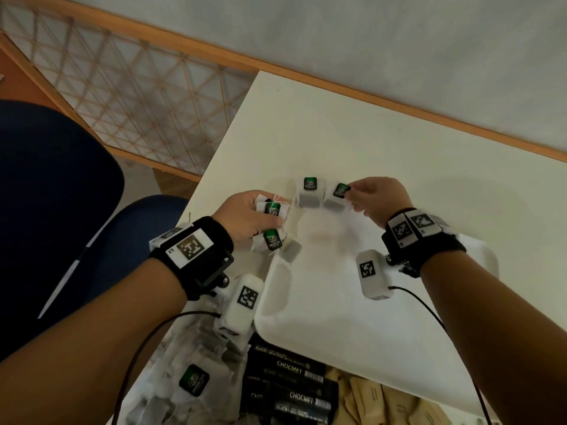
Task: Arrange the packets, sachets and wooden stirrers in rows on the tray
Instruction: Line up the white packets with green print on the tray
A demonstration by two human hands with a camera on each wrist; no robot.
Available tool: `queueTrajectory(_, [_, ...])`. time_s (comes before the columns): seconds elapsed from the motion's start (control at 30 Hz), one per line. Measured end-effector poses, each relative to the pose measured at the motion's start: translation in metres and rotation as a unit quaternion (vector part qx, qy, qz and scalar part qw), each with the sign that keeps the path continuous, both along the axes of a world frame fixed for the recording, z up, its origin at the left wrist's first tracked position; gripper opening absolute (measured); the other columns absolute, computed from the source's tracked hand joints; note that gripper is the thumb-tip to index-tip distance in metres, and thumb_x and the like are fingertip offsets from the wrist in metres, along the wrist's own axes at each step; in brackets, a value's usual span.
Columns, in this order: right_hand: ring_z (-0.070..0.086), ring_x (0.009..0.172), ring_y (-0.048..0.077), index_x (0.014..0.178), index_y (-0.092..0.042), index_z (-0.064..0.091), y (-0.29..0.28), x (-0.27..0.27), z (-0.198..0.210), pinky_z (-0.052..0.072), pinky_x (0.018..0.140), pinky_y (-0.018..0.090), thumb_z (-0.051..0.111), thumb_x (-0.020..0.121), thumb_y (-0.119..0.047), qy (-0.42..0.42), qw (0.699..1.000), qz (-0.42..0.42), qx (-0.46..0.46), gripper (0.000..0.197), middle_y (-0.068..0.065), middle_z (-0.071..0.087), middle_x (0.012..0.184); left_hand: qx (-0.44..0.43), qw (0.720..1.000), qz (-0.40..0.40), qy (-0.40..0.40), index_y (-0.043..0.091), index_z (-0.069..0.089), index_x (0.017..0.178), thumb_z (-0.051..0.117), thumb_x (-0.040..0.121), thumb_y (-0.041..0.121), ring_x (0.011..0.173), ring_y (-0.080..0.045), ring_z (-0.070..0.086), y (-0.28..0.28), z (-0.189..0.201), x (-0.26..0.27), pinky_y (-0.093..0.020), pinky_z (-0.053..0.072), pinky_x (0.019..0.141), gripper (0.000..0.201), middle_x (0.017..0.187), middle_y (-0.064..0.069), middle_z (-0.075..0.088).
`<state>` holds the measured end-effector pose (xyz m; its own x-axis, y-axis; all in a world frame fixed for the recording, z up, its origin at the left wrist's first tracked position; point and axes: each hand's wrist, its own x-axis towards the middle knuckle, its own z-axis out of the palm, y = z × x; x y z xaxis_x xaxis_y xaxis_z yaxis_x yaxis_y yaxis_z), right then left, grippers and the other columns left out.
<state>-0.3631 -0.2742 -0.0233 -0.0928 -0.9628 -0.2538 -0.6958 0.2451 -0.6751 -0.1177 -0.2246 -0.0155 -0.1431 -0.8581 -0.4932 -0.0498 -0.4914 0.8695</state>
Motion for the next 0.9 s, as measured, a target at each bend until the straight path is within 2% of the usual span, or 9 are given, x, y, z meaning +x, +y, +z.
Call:
queueTrajectory(0.17, [0.055, 0.075, 0.011, 0.107, -0.022, 0.068, -0.001, 0.000, 0.001, 0.038, 0.062, 0.018, 0.065, 0.086, -0.029, 0.053, 0.998, 0.007, -0.019, 0.022, -0.010, 0.058, 0.075, -0.001, 1.000, 0.011, -0.004, 0.013, 0.065, 0.092, 0.066, 0.078, -0.013, 0.089, -0.025, 0.062, 0.001, -0.003, 0.000, -0.041, 0.053, 0.089, 0.030, 0.095, -0.013, 0.067])
queueTrajectory(0.3, [0.052, 0.083, 0.010, 0.113, -0.026, 0.063, 0.013, 0.012, 0.009, 0.037, 0.076, 0.020, 0.065, 0.086, -0.028, 0.079, 0.992, -0.005, -0.099, 0.028, -0.003, 0.054, 0.100, -0.005, 1.000, 0.009, 0.001, 0.014, 0.067, 0.092, 0.065, 0.079, -0.013, 0.088, -0.025, 0.063, -0.001, -0.002, -0.002, -0.040, 0.053, 0.087, 0.030, 0.098, -0.014, 0.068])
queueTrajectory(0.37, [0.051, 0.080, 0.008, 0.111, -0.025, 0.066, 0.025, 0.028, 0.012, 0.034, 0.075, 0.016, 0.064, 0.086, -0.025, 0.073, 0.991, 0.071, -0.088, 0.025, -0.006, 0.055, 0.096, -0.007, 1.000, 0.013, 0.005, 0.014, 0.066, 0.091, 0.064, 0.079, -0.013, 0.083, -0.023, 0.064, -0.001, -0.001, -0.004, -0.039, 0.054, 0.086, 0.030, 0.092, -0.011, 0.068])
queueTrajectory(0.47, [0.050, 0.082, 0.002, 0.114, -0.026, 0.064, 0.048, 0.056, 0.013, 0.041, 0.074, 0.016, 0.067, 0.085, -0.024, 0.057, 0.967, 0.247, -0.006, 0.029, -0.012, 0.055, 0.100, -0.011, 1.000, 0.016, 0.009, 0.015, 0.066, 0.089, 0.064, 0.079, -0.014, 0.078, -0.021, 0.064, -0.001, 0.000, -0.005, -0.037, 0.055, 0.081, 0.030, 0.084, -0.007, 0.067])
queueTrajectory(0.57, [0.052, 0.094, 0.010, 0.118, -0.019, 0.059, 0.057, 0.072, 0.011, 0.044, 0.083, 0.025, 0.073, 0.078, -0.018, 0.015, 0.955, 0.296, 0.016, 0.042, -0.007, 0.058, 0.110, -0.019, 1.000, 0.016, 0.015, 0.014, 0.066, 0.087, 0.064, 0.078, -0.015, 0.079, -0.022, 0.064, 0.000, 0.004, -0.004, -0.037, 0.055, 0.082, 0.031, 0.083, -0.007, 0.067])
queueTrajectory(0.63, [0.054, 0.095, 0.013, 0.118, -0.020, 0.057, 0.058, 0.077, 0.009, 0.044, 0.085, 0.027, 0.074, 0.076, -0.016, -0.016, 0.958, 0.285, 0.017, 0.045, -0.004, 0.062, 0.107, -0.026, 0.999, 0.016, 0.018, 0.014, 0.066, 0.088, 0.065, 0.077, -0.015, 0.082, -0.024, 0.064, 0.001, 0.005, -0.001, -0.038, 0.055, 0.084, 0.031, 0.085, -0.008, 0.068])
queueTrajectory(0.73, [0.055, 0.083, 0.007, 0.120, -0.027, 0.056, 0.058, 0.079, 0.008, 0.042, 0.075, 0.020, 0.073, 0.079, -0.017, -0.040, 0.970, 0.235, 0.048, 0.046, -0.008, 0.062, 0.096, -0.026, 0.999, 0.025, 0.024, 0.014, 0.067, 0.091, 0.065, 0.077, -0.014, 0.085, -0.026, 0.065, 0.001, 0.005, 0.004, -0.039, 0.054, 0.084, 0.031, 0.087, -0.009, 0.069])
queueTrajectory(0.83, [0.050, 0.073, -0.002, 0.113, -0.030, 0.064, 0.056, 0.072, 0.012, 0.039, 0.067, 0.013, 0.068, 0.083, -0.020, 0.012, 0.970, 0.239, 0.044, 0.032, -0.013, 0.061, 0.088, -0.032, 0.998, 0.045, 0.027, 0.013, 0.068, 0.094, 0.066, 0.077, -0.013, 0.083, -0.025, 0.064, 0.001, 0.003, 0.007, -0.035, 0.055, 0.080, 0.031, 0.090, -0.012, 0.068])
queueTrajectory(0.9, [0.057, 0.075, 0.001, 0.107, -0.026, 0.071, 0.054, 0.064, 0.017, 0.046, 0.070, 0.012, 0.066, 0.085, -0.019, 0.017, 0.973, 0.225, 0.038, 0.023, -0.011, 0.066, 0.084, -0.034, 0.997, 0.060, 0.031, 0.014, 0.069, 0.092, 0.066, 0.077, -0.012, 0.082, -0.023, 0.064, 0.001, 0.002, 0.010, -0.036, 0.055, 0.082, 0.031, 0.090, -0.011, 0.068])
